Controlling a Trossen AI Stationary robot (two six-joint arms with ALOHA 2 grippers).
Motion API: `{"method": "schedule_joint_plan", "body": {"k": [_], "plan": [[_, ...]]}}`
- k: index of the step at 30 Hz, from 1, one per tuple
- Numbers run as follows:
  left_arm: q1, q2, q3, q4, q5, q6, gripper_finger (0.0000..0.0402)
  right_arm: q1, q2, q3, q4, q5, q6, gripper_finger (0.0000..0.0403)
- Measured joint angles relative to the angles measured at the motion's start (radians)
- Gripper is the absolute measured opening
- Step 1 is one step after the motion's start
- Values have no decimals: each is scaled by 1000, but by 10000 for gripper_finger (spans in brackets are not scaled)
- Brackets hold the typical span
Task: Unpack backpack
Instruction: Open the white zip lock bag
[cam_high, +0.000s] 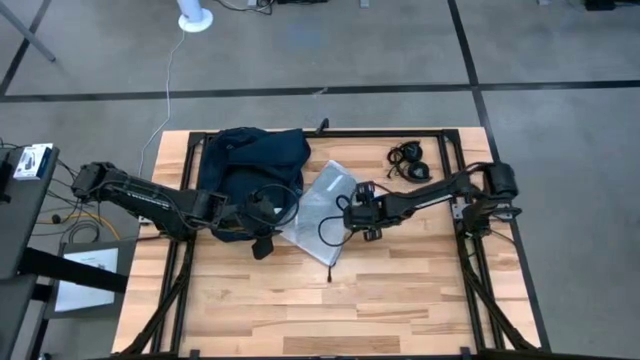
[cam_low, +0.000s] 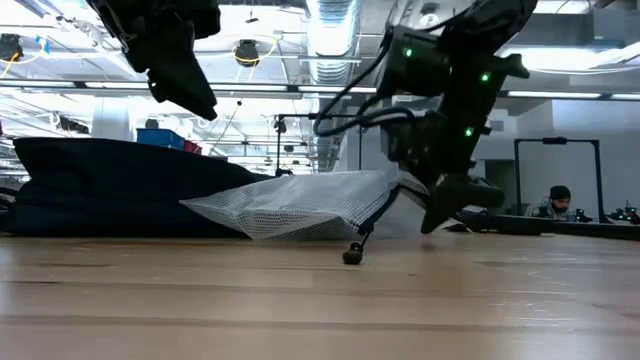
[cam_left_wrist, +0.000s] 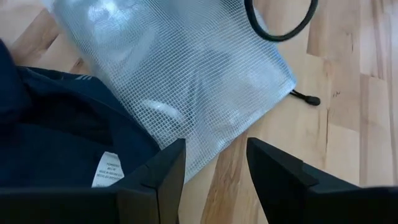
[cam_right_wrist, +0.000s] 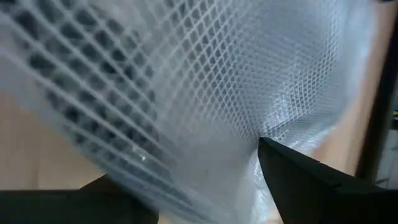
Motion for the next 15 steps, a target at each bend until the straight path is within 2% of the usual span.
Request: {"method": "schedule_joint_plan", "body": {"k": [3, 7, 8, 11, 15], "plan": [[0, 0, 0, -26, 0, -16, 158, 9, 10, 36, -99, -104, 95, 139], [0, 0, 0, -63, 0, -47, 158, 37, -47, 118, -318, -305, 233, 24], [0, 0, 0, -63, 0, -48, 158, 43, -71, 144, -367, -357, 266, 13], [0, 0, 0, -50, 0, -41, 158, 46, -143, 220, -457, -540, 380, 16], [0, 0, 0, 5, -30, -11, 158, 27, -230, 287, -419, -766, 578, 11]]}}
